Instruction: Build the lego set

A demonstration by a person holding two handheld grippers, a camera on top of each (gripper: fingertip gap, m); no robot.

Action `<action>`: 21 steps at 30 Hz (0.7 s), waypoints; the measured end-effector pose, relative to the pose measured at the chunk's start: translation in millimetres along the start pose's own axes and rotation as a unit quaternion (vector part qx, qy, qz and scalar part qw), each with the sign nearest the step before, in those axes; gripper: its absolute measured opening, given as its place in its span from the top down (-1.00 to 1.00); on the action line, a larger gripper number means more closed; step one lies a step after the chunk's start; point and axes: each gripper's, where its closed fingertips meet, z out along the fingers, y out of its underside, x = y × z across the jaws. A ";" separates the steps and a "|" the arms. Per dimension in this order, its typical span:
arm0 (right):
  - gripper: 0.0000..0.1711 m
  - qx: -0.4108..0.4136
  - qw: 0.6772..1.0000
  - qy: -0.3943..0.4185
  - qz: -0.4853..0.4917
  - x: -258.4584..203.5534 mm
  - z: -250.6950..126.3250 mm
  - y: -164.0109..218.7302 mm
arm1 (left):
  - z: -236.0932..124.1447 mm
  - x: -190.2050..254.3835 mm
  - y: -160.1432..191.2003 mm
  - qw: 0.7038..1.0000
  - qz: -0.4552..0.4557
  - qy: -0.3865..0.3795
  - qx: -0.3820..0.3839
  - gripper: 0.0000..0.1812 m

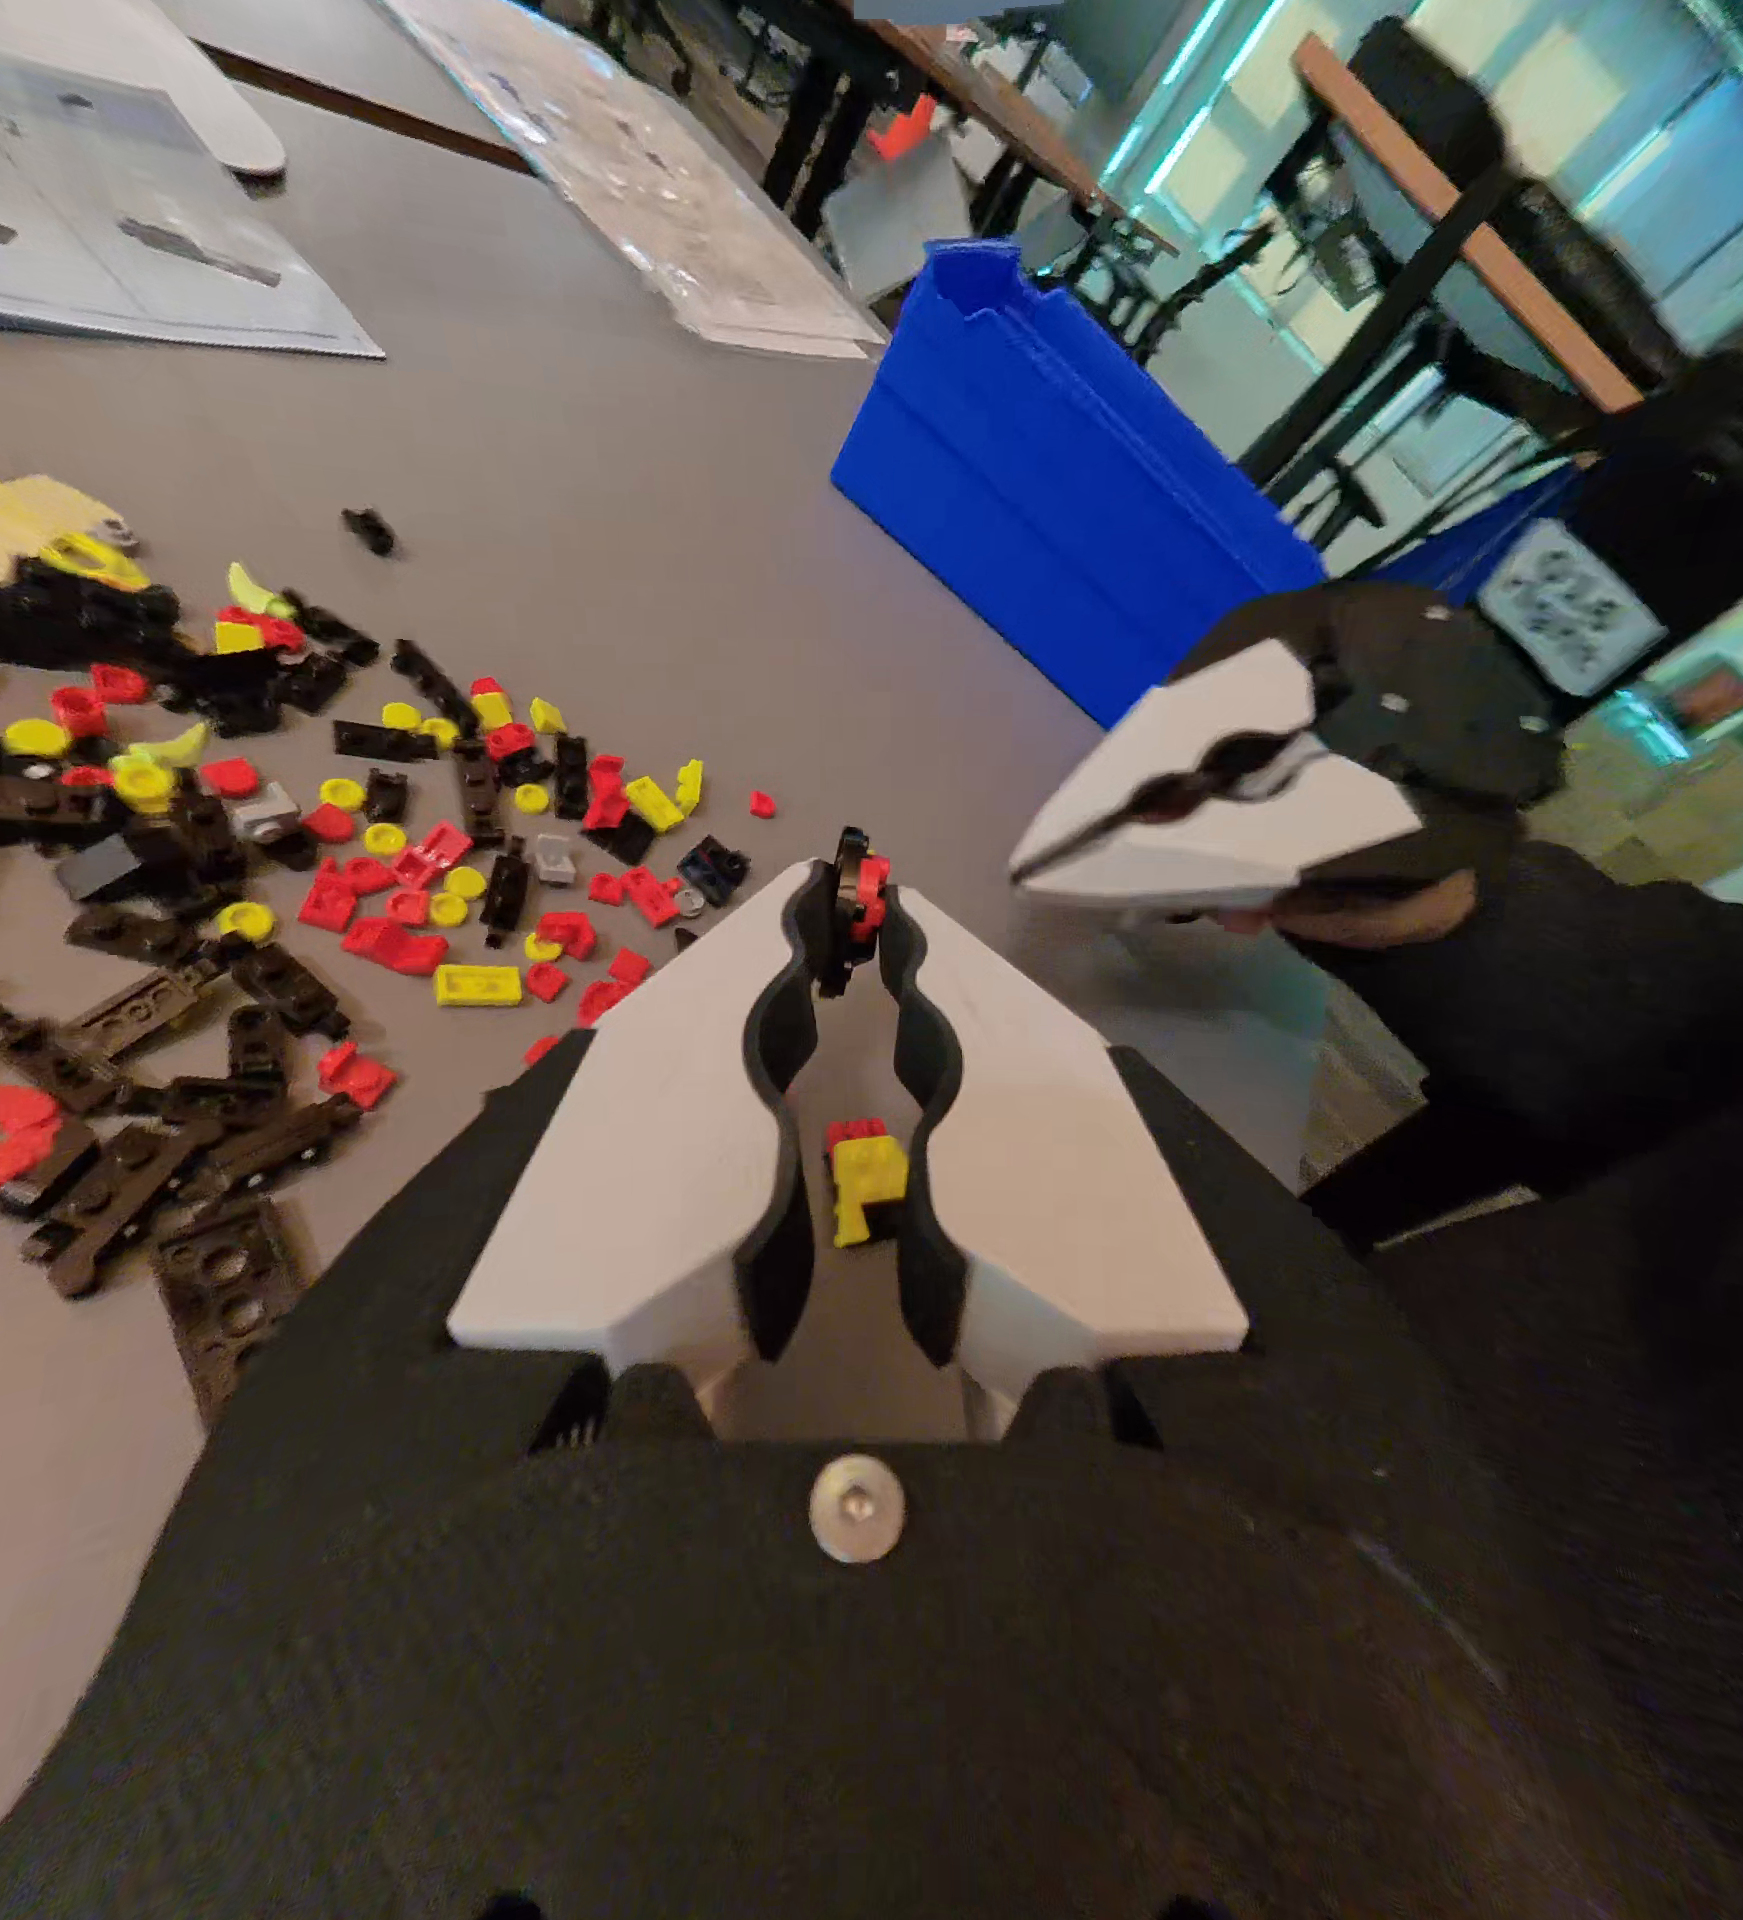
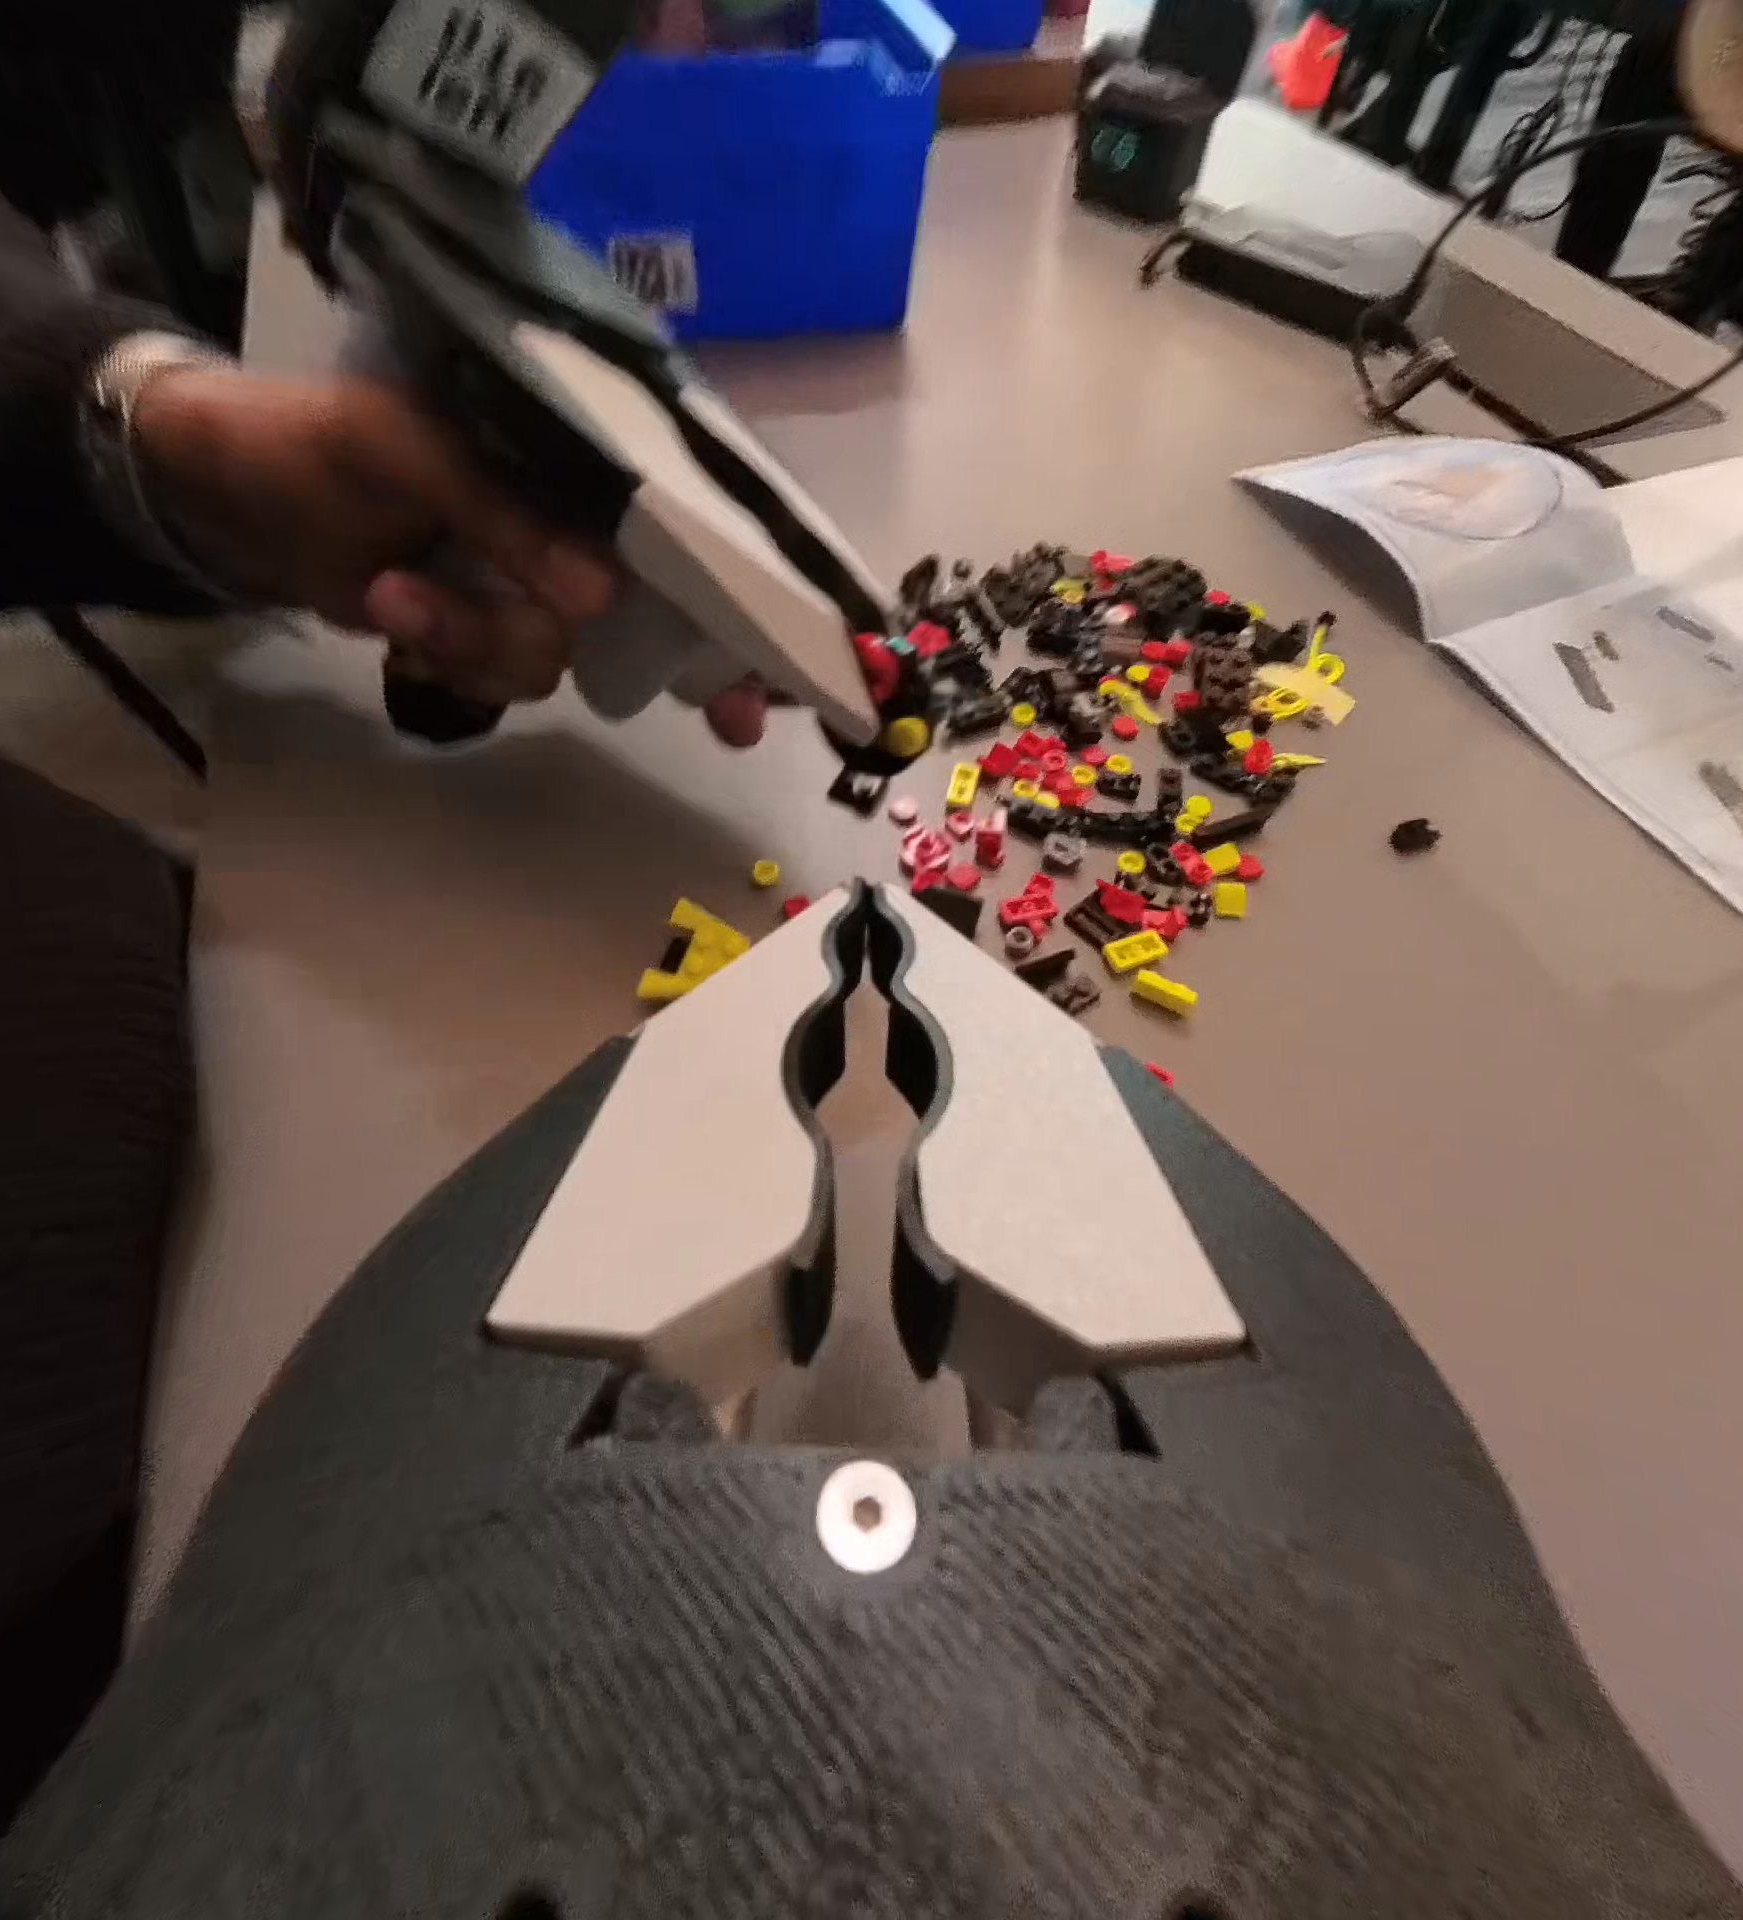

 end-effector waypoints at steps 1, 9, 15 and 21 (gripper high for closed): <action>0.96 0.023 0.999 0.008 0.023 6.7 -2.3 -5.3 | 0.1 5.9 -1.2 1.000 -0.001 0.018 0.001 0.95; 0.80 0.089 0.989 -0.035 0.110 -0.1 -0.7 -22.2 | 6.2 32.4 2.8 0.994 -0.034 0.103 0.002 0.96; 0.94 0.093 0.990 -0.038 0.102 -5.1 -0.1 -24.5 | 5.6 40.3 -1.0 0.989 -0.066 0.130 0.014 0.96; 0.96 0.089 0.989 -0.050 0.111 -8.0 -0.4 -22.8 | 5.0 41.1 1.3 0.988 -0.064 0.139 0.007 0.96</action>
